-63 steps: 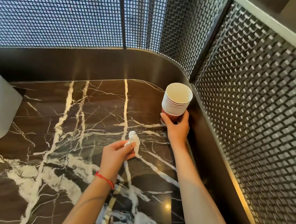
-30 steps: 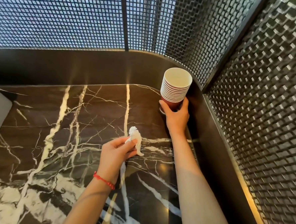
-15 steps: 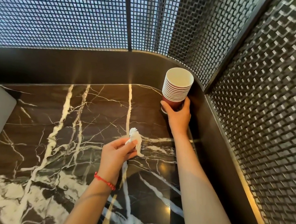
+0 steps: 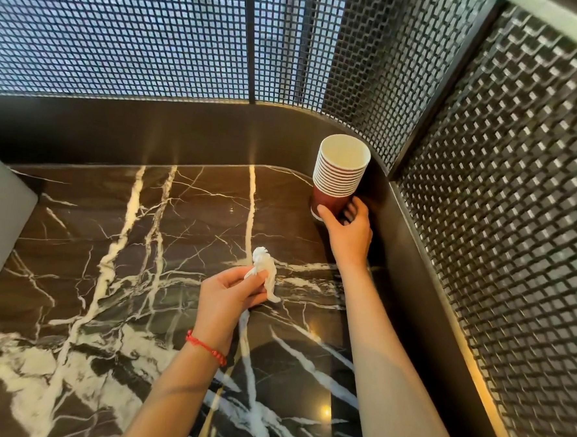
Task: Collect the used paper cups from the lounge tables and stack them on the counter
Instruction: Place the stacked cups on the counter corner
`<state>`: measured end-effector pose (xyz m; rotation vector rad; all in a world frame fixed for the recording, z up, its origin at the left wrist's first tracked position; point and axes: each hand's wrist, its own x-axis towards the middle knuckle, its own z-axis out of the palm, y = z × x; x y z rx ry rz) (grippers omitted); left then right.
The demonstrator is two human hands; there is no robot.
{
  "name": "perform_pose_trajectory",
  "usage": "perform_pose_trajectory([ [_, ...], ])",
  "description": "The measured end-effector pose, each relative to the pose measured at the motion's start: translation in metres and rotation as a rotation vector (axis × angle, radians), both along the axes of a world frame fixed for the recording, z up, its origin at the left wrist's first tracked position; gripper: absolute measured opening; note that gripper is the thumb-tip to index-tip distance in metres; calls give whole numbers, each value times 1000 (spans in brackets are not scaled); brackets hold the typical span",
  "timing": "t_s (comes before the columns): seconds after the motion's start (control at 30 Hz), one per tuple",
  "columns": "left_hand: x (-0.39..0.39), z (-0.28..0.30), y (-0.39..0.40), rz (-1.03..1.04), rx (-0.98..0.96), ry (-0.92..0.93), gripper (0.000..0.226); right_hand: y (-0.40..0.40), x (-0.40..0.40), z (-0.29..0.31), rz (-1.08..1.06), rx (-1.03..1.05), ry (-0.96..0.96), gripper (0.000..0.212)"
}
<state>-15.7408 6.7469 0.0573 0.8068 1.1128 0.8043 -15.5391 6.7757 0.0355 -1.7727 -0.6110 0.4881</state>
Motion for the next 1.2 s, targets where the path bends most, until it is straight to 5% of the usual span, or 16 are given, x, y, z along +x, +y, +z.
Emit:
perform_pose_trajectory([
  [0.3,-8,14,-17,-40,37,-13,8,-42,-24,9,166,-216,-257,61],
  [0.67,-45,20,-47,-98,136,93,10,-117,-70,30,363,-437,-905,62],
  [1.2,-100,22,-121,-83,183,110,12,-217,-132,45,320,-344,-1042,59],
])
